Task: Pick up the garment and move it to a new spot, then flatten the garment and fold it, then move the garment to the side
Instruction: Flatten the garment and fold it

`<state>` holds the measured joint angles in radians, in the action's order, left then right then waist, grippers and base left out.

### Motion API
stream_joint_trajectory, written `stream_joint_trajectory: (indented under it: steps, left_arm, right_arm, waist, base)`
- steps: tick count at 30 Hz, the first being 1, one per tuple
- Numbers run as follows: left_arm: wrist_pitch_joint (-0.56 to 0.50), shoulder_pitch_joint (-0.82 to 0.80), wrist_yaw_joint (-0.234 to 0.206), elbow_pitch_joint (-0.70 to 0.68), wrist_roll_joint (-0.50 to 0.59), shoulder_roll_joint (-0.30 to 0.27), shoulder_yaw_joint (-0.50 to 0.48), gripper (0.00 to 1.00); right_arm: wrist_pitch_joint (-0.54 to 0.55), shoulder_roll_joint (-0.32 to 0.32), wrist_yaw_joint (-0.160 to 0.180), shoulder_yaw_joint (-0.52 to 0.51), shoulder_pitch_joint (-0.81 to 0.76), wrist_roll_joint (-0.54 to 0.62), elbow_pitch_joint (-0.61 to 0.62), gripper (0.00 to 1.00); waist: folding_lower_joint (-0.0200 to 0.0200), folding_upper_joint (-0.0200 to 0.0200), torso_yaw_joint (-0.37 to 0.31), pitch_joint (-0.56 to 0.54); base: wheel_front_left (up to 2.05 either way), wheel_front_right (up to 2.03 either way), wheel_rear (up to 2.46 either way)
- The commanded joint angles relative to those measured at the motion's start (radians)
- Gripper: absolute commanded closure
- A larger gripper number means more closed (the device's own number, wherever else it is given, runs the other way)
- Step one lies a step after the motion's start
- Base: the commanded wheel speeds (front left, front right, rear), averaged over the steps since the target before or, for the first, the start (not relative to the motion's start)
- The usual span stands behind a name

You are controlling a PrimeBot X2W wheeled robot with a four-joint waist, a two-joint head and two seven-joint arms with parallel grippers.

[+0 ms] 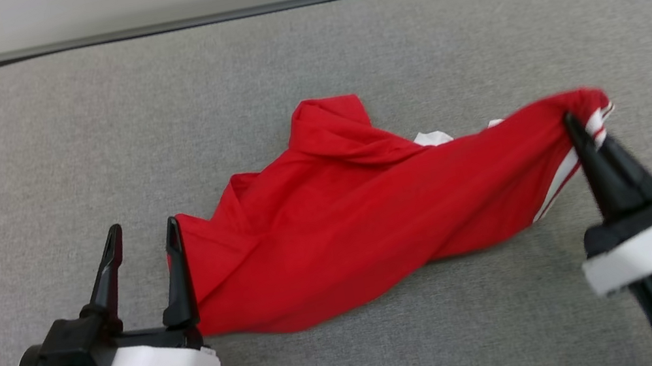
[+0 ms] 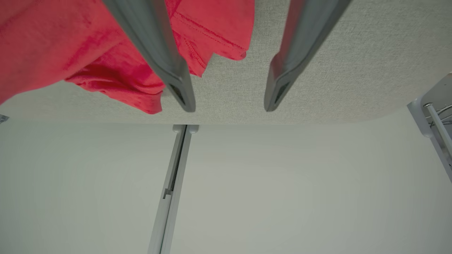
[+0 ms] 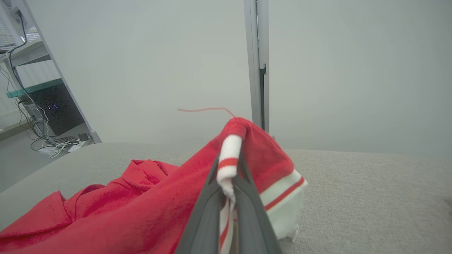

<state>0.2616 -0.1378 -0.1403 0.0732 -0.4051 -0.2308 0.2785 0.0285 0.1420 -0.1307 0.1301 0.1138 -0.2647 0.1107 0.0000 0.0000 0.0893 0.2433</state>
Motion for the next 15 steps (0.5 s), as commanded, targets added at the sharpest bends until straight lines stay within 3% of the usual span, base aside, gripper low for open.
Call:
stream_joint_trajectory:
  steps: [1,5,15]
  left_arm:
    - [0.004,-0.025,0.008,-0.001,0.007,0.007,0.002,0.00]
    - [0.004,-0.061,0.023,0.002,0.016,0.026,0.004,0.00]
    - [0.004,-0.162,0.096,0.040,0.060,0.103,0.010,0.00]
  right_arm:
    - [0.008,0.015,0.000,-0.014,0.051,-0.009,-0.017,1.00]
    - [0.022,0.050,0.000,-0.039,0.194,-0.026,-0.096,1.00]
    - [-0.015,0.141,0.000,-0.053,0.617,-0.090,-0.507,1.00]
  waist:
    - [0.0000,0.0000,0.023,0.029]
    - [0.0000,0.0000,0.060,0.082]
    - [0.0000,0.0000,0.146,0.201]
  base:
    - [0.00,0.00,0.00]
    - [0.00,0.00,0.00]
    - [0.00,0.00,0.00]
